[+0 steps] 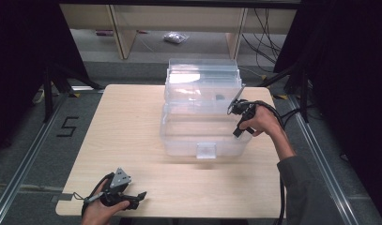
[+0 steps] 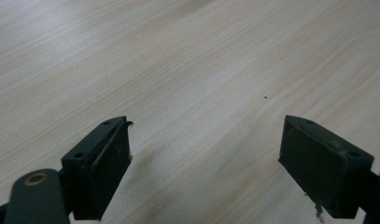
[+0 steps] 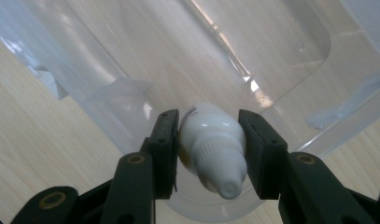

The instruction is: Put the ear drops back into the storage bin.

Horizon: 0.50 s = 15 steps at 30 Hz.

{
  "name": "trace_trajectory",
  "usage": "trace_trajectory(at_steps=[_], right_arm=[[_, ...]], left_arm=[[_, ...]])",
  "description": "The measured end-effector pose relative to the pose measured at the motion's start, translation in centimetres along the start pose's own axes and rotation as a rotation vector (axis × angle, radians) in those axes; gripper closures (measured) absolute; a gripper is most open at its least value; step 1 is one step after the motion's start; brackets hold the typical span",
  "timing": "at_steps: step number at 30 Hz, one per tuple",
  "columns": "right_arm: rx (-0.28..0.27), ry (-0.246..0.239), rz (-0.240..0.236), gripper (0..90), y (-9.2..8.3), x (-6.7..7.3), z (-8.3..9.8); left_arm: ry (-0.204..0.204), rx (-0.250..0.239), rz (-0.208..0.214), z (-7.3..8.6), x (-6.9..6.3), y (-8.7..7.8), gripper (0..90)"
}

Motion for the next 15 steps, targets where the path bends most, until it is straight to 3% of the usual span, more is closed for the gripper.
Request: trace_trajectory(at_steps=[2, 5, 6, 9, 10, 11, 12, 13, 15], right_arm=[[-0.003, -0.009, -0.004, 60.2, 0.3, -0.1, 0.0], [-0.002, -0.009, -0.006, 60.2, 0.9, -0.2, 0.1], [-0.002, -0.009, -0.006, 60.2, 0.9, -0.2, 0.1], [0.011, 0.006, -0.011, 60.2, 1.4, -0.2, 0.2], [0.01, 0.001, -0.013, 60.2, 1.6, -0.2, 0.3], [0.024, 0.009, -0.008, 60.2, 1.7, -0.2, 0.3], [0.013, 0.007, -0.006, 60.2, 1.9, -0.2, 0.3], [0.025, 0.013, -0.014, 60.2, 2.0, -0.2, 0.3], [0.026, 0.013, -0.013, 60.2, 2.1, -0.1, 0.2]], left_arm=[[0.025, 0.023, 0.0, 0.1, 0.2, -0.1, 15.7], [-0.023, -0.02, -0.008, -0.1, -0.1, 0.2, 15.8], [0.008, 0.008, 0.003, 0.0, 0.0, -0.1, 15.8], [0.017, 0.018, -0.006, 0.1, 0.2, 0.0, 15.8], [-0.021, -0.015, -0.018, 0.0, 0.0, 0.2, 15.8], [-0.018, -0.015, -0.003, 0.0, -0.1, 0.1, 15.7], [0.021, 0.02, 0.001, 0.1, 0.1, -0.1, 15.8], [0.027, 0.025, -0.001, 0.1, 0.2, -0.1, 15.7], [-0.023, -0.02, -0.011, -0.1, -0.1, 0.2, 15.8]])
Point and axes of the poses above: each handheld gripper's, and its own axes: y roughly forward along the jaws, z roughly out of its underside, x roughly to its left, the point moved 6 cm from there along y, roughly forward along the jaws, and after that the axes turned 5 degrees about -x, right-handed, at the moved point
